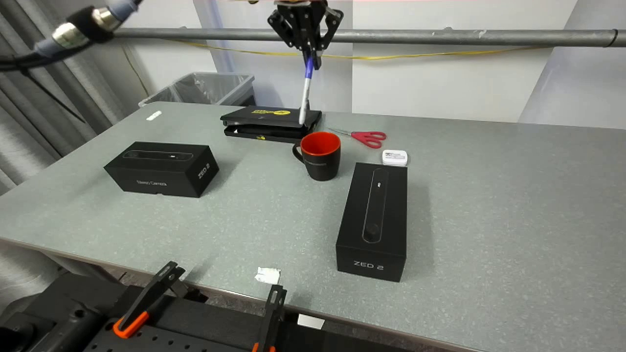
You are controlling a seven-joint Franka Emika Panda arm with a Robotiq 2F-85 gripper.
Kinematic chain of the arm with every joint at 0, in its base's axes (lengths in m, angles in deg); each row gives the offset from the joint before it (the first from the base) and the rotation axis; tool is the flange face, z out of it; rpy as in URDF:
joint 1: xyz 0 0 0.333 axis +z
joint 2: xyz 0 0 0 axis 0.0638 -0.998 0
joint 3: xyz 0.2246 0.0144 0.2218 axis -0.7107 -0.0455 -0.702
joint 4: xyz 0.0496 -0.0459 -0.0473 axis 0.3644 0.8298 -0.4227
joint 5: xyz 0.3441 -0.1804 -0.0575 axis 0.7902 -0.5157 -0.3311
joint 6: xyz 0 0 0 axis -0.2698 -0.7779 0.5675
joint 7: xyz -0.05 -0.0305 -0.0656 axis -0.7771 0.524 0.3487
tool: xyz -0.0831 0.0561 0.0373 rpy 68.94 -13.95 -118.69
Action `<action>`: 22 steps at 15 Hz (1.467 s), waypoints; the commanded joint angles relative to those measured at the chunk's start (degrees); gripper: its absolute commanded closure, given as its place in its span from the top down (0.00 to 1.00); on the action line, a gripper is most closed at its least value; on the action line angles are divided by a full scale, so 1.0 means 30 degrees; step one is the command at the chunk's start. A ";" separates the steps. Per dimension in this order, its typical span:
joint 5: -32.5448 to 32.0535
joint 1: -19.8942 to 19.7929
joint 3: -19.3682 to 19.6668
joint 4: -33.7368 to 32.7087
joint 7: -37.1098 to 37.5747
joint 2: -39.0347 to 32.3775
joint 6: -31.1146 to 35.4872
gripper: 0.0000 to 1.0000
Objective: Take the marker out of the cup and put it on the table
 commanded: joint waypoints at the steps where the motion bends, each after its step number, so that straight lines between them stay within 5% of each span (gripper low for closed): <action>1: 0.0788 0.0669 -0.0703 0.1268 -0.1023 0.0427 -0.2103 0.03; 7: -0.1407 0.2048 -0.1827 0.1151 -0.0587 -0.3167 -0.3378 0.03; 19: -0.5848 0.3569 -0.1388 -0.0471 -0.0221 -0.7207 -0.3185 0.03; 21: -0.6212 0.3675 -0.1313 -0.0546 -0.0180 -0.7314 -0.3044 0.40; 22: -0.6402 0.3729 -0.1266 -0.0577 -0.0129 -0.7341 -0.2981 0.45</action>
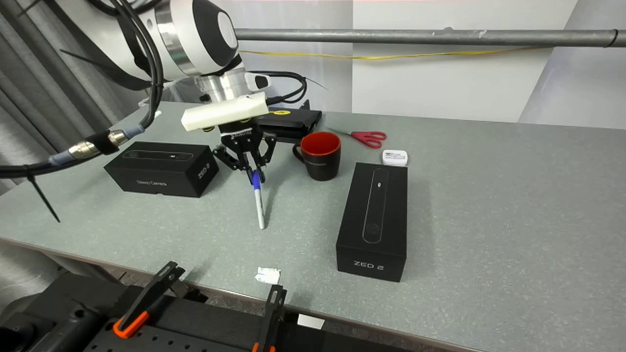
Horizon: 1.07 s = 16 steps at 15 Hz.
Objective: Take the marker out of the cup and put it on the table
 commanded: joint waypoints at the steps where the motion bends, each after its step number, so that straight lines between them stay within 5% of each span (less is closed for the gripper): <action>1: -0.1015 0.0501 0.0438 -0.0514 0.0307 -0.0406 0.0096 0.54; 7: -0.1684 0.0645 0.0602 -0.0671 0.0445 -0.0425 0.0127 0.98; 16: -0.1178 0.0324 0.0342 -0.0387 -0.0012 -0.0139 -0.0024 1.00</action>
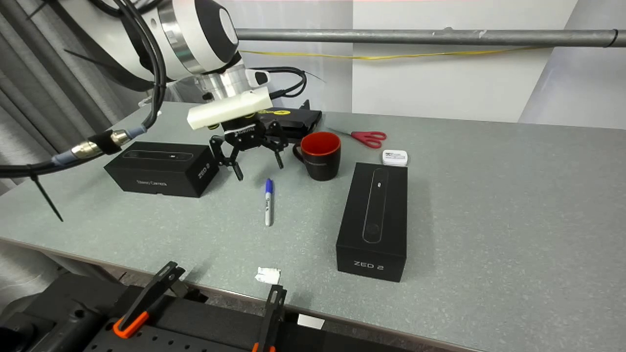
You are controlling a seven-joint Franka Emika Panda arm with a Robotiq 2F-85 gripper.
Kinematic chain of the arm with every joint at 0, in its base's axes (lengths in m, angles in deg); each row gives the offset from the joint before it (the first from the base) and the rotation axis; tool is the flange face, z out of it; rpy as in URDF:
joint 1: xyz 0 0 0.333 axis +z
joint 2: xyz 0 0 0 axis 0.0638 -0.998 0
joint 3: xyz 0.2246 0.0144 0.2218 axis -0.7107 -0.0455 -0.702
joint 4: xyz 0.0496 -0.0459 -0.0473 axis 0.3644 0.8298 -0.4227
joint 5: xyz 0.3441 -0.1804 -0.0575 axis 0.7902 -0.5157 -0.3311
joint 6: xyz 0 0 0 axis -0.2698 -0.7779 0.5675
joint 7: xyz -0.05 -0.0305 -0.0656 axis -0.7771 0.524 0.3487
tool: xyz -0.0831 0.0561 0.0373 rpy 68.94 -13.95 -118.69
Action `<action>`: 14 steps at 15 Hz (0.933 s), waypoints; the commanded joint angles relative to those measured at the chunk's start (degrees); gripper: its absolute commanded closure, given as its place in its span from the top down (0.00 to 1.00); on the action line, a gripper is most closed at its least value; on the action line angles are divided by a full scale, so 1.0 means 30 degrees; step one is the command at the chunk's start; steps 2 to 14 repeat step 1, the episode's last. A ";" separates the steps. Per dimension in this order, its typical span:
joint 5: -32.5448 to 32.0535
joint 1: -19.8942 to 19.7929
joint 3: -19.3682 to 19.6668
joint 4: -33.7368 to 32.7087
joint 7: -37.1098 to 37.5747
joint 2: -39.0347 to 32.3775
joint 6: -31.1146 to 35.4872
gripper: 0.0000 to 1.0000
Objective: Take the marker out of the cup and put it on the table
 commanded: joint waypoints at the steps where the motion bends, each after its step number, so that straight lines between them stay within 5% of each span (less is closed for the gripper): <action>1: 0.0049 0.0041 0.0031 -0.0026 -0.0036 -0.0001 -0.0035 1.00; 14: 0.0049 0.0041 0.0031 -0.0026 -0.0036 -0.0001 -0.0035 1.00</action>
